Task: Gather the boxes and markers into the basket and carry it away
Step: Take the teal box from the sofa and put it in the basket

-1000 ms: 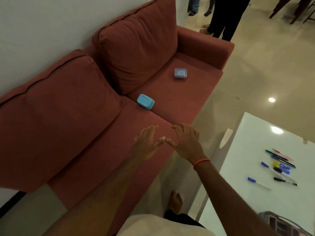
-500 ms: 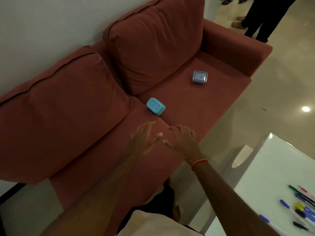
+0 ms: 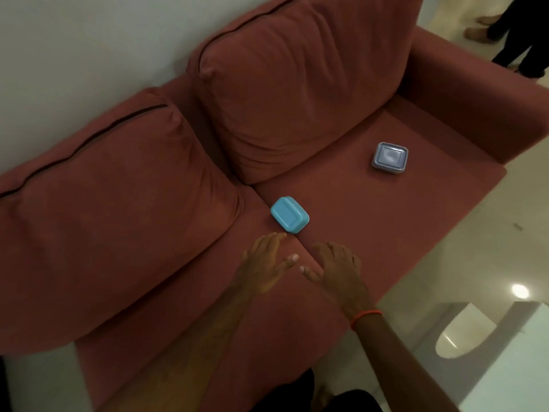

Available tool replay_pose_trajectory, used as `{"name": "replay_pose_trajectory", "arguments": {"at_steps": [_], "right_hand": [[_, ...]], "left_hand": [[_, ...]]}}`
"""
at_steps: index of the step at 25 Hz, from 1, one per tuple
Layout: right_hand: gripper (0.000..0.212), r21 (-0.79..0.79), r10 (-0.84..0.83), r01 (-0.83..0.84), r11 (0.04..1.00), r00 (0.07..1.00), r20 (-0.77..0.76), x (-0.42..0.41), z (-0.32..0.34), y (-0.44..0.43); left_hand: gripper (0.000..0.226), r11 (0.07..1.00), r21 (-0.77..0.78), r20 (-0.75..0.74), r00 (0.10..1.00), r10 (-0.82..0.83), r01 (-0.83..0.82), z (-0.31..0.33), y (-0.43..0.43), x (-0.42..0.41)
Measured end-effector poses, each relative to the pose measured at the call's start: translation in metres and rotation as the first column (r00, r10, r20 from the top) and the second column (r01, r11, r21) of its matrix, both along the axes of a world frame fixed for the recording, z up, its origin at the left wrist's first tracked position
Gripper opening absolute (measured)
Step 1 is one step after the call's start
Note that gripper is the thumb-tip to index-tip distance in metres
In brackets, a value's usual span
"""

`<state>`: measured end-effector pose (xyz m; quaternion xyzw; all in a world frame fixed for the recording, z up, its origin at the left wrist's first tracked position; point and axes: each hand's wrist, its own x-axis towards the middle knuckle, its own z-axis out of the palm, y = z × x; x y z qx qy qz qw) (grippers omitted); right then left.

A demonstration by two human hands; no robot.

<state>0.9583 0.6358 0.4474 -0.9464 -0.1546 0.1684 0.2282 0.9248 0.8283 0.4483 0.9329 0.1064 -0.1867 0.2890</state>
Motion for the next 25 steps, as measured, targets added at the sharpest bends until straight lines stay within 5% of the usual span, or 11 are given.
{"name": "replay_pose_trajectory", "arguments": {"at_steps": [7, 10, 14, 21, 25], "right_hand": [[0.055, 0.052, -0.108, 0.115, 0.992, 0.986, -0.127, 0.066, -0.098, 0.022], [0.06, -0.012, -0.107, 0.107, 0.994, 0.976, -0.192, 0.093, -0.155, 0.029], [0.071, 0.09, -0.169, 0.199, 0.976, 0.948, -0.269, 0.124, -0.212, 0.043], [0.071, 0.034, -0.225, 0.225, 0.974, 0.974, -0.023, 0.157, -0.264, 0.063], [0.054, 0.175, -0.249, 0.269, 0.947, 0.96, -0.129, 0.151, -0.259, 0.065]], "left_hand": [[0.072, 0.996, -0.032, -0.028, 0.996, 0.082, -0.083, -0.09, 0.015, 0.075], [0.077, 0.99, -0.051, -0.012, 0.991, 0.134, -0.134, -0.14, 0.019, 0.102], [0.079, 0.967, -0.091, 0.046, 0.969, 0.241, -0.237, -0.205, 0.024, 0.138], [0.075, 0.877, -0.12, 0.285, 0.83, 0.48, -0.466, -0.253, 0.004, 0.182], [0.073, 0.821, -0.195, 0.262, 0.778, 0.571, -0.537, -0.251, 0.004, 0.181]]}}
